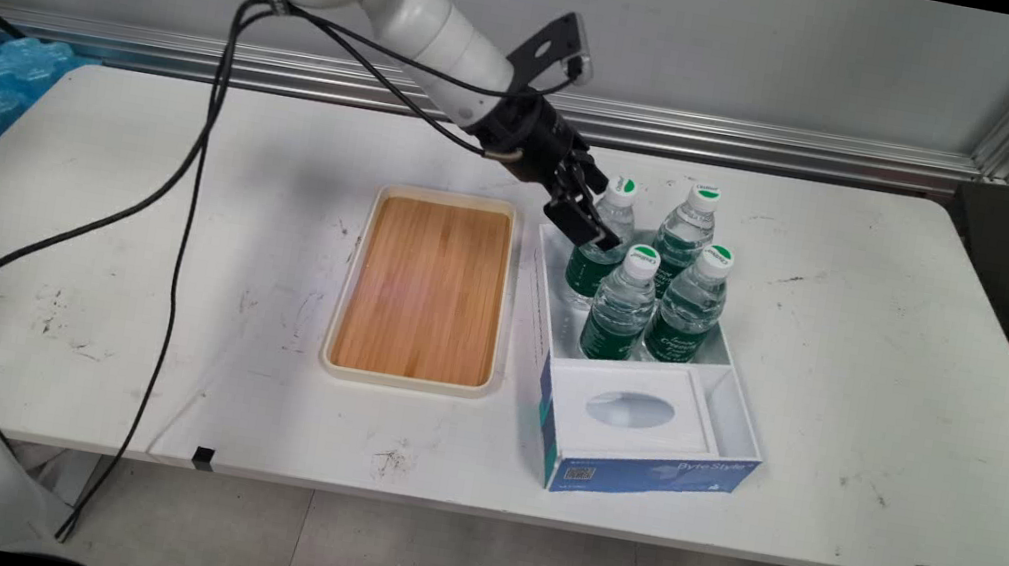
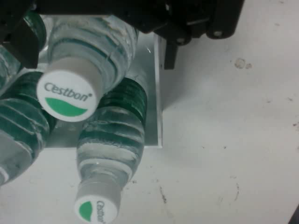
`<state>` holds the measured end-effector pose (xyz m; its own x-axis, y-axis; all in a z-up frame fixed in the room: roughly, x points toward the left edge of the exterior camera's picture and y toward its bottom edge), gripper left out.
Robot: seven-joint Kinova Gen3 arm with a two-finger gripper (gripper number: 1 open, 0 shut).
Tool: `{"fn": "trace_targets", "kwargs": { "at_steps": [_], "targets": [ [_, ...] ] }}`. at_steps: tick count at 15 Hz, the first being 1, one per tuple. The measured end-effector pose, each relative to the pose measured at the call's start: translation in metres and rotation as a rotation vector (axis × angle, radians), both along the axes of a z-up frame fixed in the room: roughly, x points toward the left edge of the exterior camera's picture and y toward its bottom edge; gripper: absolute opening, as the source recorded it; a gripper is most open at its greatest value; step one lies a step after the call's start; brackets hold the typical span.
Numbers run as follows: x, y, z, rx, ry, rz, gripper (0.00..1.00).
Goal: Pick up the green bottle from the white box
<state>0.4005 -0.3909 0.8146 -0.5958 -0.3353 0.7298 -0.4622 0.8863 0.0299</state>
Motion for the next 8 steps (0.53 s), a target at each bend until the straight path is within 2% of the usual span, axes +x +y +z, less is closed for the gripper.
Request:
{"fn": "trace_targets", "kwargs": {
  "at_steps": [4, 5, 8],
  "targets": [
    [-0.009, -0.004, -0.01, 0.007, 0.006, 0.01, 1.0],
    [-0.011, -0.005, -0.012, 0.009, 0.009, 0.012, 0.0],
    [-0.015, -0.005, -0.015, 0.015, 0.016, 0.015, 0.0]
  ]
}}
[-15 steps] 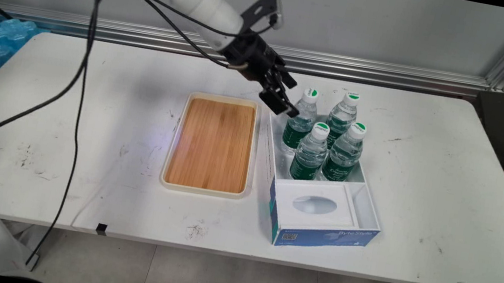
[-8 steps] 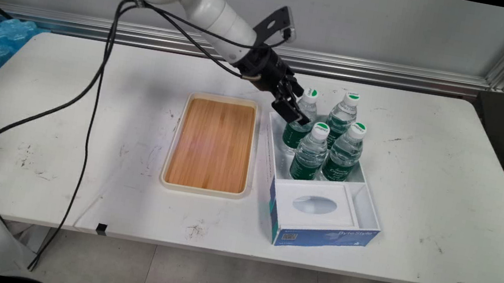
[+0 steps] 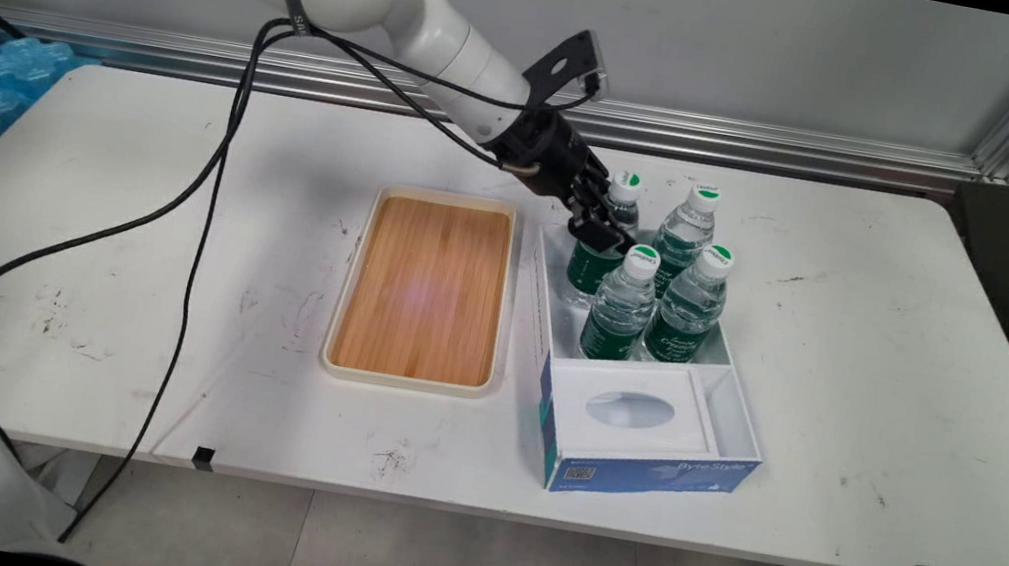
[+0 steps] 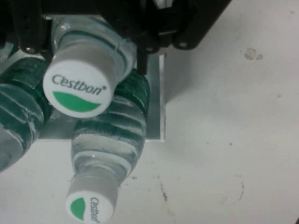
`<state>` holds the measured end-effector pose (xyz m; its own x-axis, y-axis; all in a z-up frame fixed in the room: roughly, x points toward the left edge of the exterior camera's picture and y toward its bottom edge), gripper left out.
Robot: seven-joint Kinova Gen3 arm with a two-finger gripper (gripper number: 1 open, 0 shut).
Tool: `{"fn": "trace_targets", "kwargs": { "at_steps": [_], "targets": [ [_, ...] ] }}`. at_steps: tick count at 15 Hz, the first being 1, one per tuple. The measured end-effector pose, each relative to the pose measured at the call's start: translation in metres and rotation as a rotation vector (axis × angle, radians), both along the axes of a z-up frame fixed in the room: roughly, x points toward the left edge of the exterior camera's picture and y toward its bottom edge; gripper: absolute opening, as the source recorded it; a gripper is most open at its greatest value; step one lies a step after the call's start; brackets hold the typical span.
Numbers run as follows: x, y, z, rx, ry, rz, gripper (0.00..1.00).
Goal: Place the picked object on the tray
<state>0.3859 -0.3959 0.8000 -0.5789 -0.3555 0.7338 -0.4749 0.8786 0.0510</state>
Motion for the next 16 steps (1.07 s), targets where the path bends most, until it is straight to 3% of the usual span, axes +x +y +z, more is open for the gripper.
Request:
{"fn": "trace_targets", "kwargs": {
  "at_steps": [8, 16],
  "targets": [
    [0.005, 0.013, 0.014, -0.005, 0.019, -0.006, 0.0],
    [0.024, 0.036, 0.079, -0.053, 0.046, 0.024, 0.0]
  ]
}}
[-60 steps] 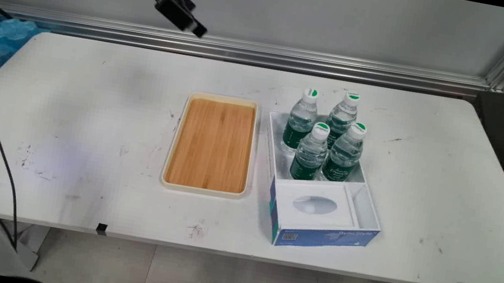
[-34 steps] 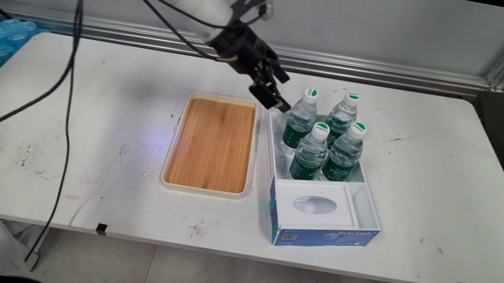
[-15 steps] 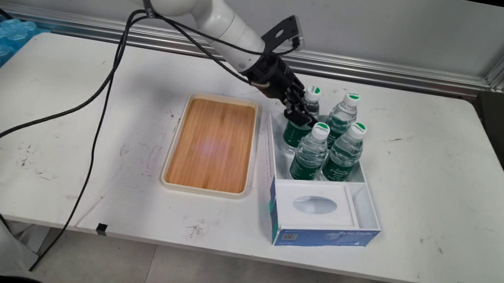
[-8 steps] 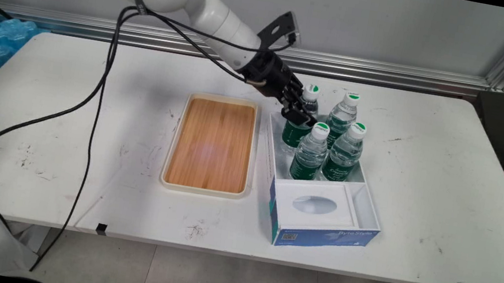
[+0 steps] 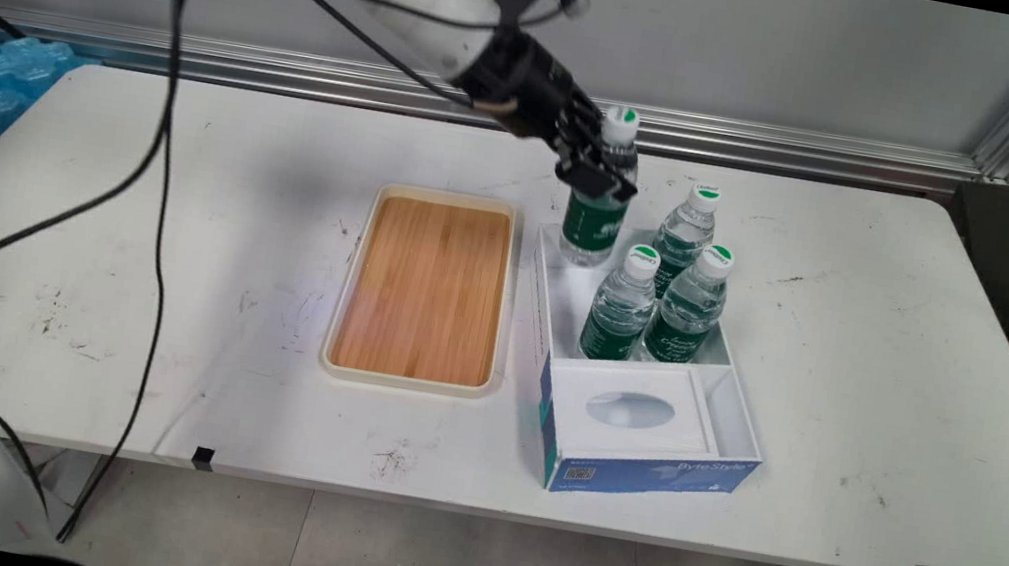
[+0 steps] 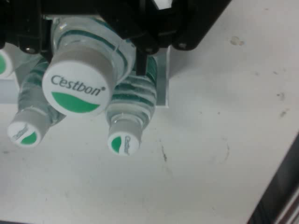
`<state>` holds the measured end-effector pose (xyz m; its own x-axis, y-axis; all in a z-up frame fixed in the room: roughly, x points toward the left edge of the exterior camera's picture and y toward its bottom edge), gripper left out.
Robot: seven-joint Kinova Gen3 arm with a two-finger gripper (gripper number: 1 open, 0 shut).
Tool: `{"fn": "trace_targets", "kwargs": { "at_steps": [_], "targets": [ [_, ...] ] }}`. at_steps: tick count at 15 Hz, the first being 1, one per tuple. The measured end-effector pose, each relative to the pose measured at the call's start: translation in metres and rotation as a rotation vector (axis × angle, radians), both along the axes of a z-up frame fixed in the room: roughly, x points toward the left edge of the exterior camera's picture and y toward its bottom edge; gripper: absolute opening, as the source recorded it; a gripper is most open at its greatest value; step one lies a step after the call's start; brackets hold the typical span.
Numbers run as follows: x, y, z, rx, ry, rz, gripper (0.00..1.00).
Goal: Place the picked object on the tray
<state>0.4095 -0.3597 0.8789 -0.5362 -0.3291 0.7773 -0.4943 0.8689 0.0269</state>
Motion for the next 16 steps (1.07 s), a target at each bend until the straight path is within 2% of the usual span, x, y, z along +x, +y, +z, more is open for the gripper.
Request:
{"fn": "trace_targets", "kwargs": {
  "at_steps": [4, 9, 13, 16],
  "targets": [
    [0.017, 0.014, 0.034, -0.017, 0.005, 0.033, 0.0],
    [0.055, 0.035, 0.065, -0.025, -0.011, 0.132, 0.0],
    [0.081, 0.048, 0.069, -0.014, -0.025, 0.196, 0.0],
    [0.098, 0.056, 0.06, -0.001, -0.041, 0.248, 0.0]
  ]
}}
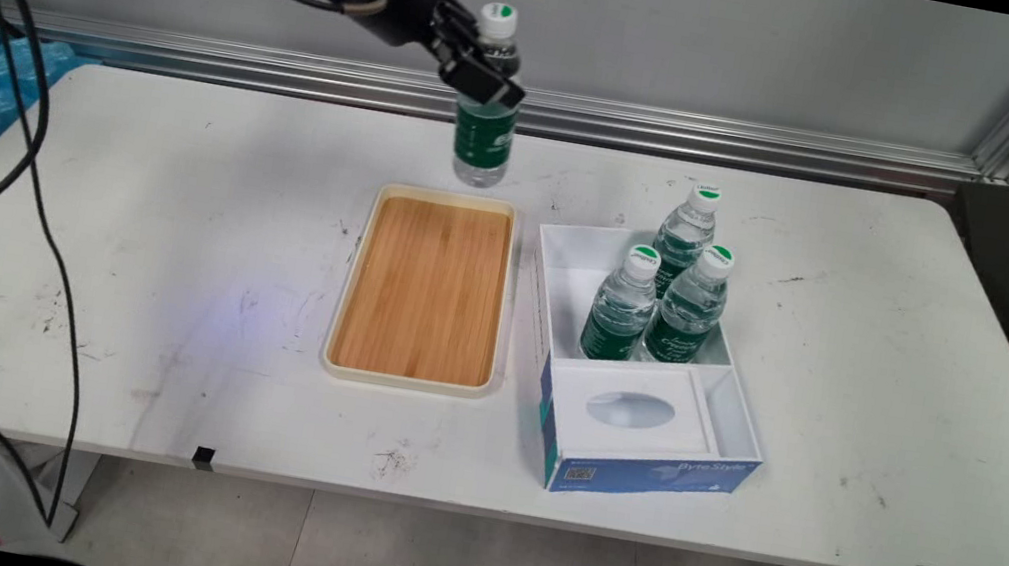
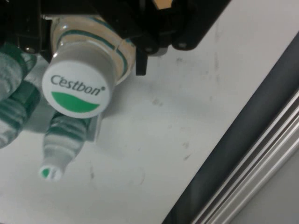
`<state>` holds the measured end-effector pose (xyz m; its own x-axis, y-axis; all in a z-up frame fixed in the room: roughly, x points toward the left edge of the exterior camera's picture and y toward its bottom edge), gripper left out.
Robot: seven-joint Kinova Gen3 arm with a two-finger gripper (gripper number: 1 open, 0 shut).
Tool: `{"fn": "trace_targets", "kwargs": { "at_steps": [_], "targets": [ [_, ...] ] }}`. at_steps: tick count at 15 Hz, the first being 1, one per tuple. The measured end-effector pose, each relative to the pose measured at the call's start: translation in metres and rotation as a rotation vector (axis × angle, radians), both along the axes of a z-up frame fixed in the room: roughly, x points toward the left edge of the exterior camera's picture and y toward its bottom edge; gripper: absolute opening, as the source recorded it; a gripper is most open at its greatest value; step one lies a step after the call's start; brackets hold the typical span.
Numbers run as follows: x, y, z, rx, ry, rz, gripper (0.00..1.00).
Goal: Place the picked object on the tray
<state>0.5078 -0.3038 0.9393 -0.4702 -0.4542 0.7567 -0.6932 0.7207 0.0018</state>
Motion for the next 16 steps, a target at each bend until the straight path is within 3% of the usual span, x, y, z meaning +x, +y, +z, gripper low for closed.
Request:
{"fn": "trace_targets", "kwargs": {
  "at_steps": [7, 16],
  "targets": [
    [0.006, -0.015, -0.042, 0.011, -0.026, 0.05, 0.0],
    [-0.004, -0.04, -0.099, 0.066, -0.031, 0.068, 0.0]
  ]
}}
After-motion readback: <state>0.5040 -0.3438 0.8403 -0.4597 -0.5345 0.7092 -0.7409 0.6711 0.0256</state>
